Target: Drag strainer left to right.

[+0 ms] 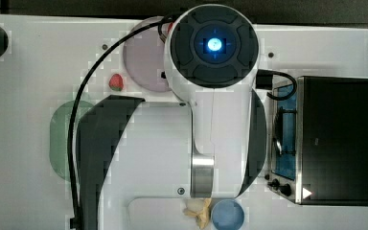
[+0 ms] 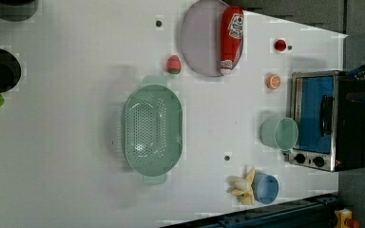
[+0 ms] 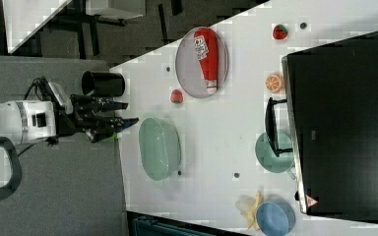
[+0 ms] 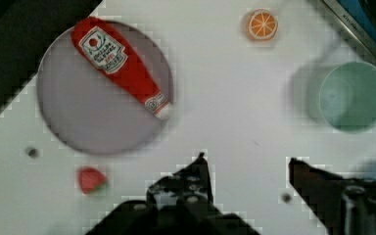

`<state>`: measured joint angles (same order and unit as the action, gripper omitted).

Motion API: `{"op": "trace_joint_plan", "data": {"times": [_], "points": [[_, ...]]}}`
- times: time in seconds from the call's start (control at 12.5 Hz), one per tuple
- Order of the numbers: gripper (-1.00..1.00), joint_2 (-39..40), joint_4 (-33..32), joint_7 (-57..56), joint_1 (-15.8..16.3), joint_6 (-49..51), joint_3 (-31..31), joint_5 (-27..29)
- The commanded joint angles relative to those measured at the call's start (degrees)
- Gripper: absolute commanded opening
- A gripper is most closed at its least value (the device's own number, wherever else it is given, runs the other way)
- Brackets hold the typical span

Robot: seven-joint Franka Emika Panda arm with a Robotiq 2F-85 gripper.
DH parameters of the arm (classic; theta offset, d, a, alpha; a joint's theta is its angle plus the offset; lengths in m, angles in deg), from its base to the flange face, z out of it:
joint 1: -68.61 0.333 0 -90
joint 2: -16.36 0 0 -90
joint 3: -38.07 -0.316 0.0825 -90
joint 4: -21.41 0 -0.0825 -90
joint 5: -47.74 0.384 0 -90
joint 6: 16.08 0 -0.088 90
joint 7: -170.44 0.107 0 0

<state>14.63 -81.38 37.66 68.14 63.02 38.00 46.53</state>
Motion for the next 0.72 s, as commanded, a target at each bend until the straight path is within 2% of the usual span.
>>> {"op": "trace_joint_plan", "data": {"times": [0.08, 0.24, 0.56, 0.72], "points": [[0.59, -23.77, -11.04, 3.66, -0.82, 12.28, 2.65, -0.45], [1.0, -23.45, -11.14, 3.66, -0.46, 11.92, 2.06, 0.07], [1.0, -20.41, -11.38, 4.8, 2.21, 11.58, -5.34, 2.03], [1.0, -17.57, -11.65, 11.24, 3.0, 9.21, -11.53, 2.03]]}}
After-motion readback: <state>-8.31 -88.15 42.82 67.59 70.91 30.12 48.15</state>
